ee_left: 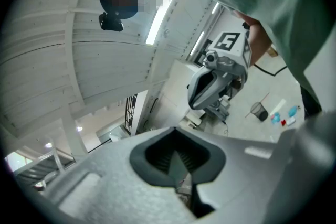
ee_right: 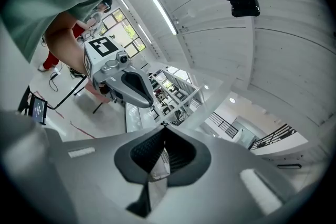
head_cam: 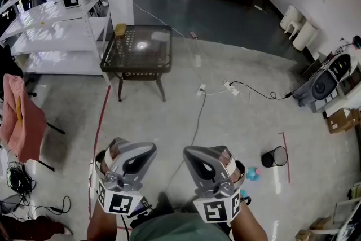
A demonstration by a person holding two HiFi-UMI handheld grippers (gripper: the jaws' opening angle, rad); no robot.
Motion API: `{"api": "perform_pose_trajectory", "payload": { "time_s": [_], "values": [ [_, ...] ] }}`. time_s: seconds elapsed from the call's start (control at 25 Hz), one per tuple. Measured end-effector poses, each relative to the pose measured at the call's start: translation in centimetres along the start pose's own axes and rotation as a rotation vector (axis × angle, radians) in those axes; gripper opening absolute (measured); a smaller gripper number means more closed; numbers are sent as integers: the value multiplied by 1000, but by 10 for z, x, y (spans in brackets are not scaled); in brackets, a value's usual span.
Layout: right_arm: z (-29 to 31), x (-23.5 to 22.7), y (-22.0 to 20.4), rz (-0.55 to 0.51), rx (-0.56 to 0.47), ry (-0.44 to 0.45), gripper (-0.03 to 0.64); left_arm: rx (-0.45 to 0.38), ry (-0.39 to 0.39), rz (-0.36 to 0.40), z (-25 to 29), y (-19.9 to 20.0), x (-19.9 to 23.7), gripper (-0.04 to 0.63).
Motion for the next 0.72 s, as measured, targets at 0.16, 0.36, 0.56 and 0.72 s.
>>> {"api": "perform_pose_trajectory", "payload": {
  "time_s": [0.16,0.36,0.56,0.72],
  "values": [
    [2,-5,-4,-2,3,5,6,-1,-1,-2,9,1,2,2],
    [13,-24,-26,8,-2,12,6,6,-3,0,38,4,1,2],
    [26,-50,-63,19,-36,37,6,43,14,8,84,9,-2,2],
    [39,-82,-99,16,-66,60,6,66,34,7,133,16,-4,2]
  ]
}}
Point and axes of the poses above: the fingertips, and each gripper's own axes: z forward along the fingers, x to its left, y out of its top, the point moved 4 cm from there along -z, backward along the fingers, and after that the axes turned 15 degrees about x, right-handed, at the moved point
